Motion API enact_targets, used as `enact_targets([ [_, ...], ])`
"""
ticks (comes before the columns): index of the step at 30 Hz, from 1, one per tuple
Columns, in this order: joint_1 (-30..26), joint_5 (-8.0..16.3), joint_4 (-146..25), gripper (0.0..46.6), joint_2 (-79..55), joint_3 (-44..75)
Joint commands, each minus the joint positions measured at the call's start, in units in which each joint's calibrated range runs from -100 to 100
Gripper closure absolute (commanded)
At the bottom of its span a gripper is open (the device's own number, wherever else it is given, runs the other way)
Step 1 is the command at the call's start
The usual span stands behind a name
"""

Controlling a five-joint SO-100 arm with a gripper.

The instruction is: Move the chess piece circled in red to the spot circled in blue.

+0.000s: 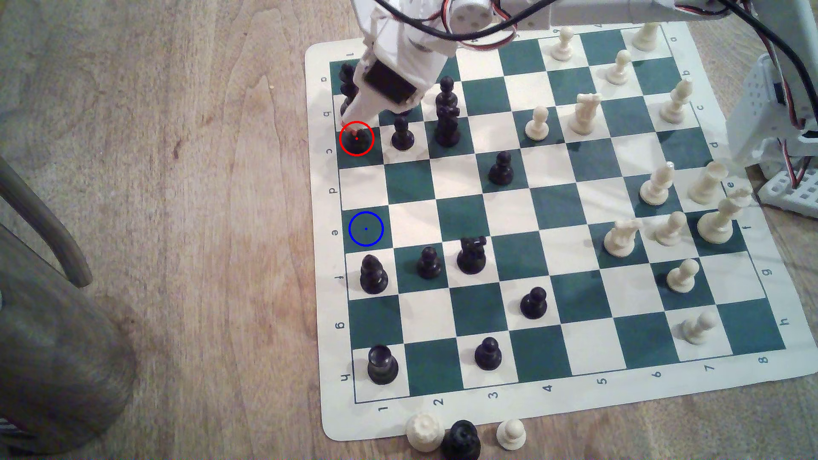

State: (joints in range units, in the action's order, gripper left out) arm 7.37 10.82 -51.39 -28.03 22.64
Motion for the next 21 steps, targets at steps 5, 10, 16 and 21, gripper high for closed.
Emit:
enact_targets([
  [5, -0.2, 0.0, 0.0, 33.2, 1.7, 4.1],
  [10, -0.5, -0.1, 1.1, 32.6, -0.6, 4.1],
  [16, -0.2, -0.2, 1.8, 32.3, -1.6, 4.6],
  [21, 0.0, -0.2, 3.2, 32.2, -1.7, 4.0],
])
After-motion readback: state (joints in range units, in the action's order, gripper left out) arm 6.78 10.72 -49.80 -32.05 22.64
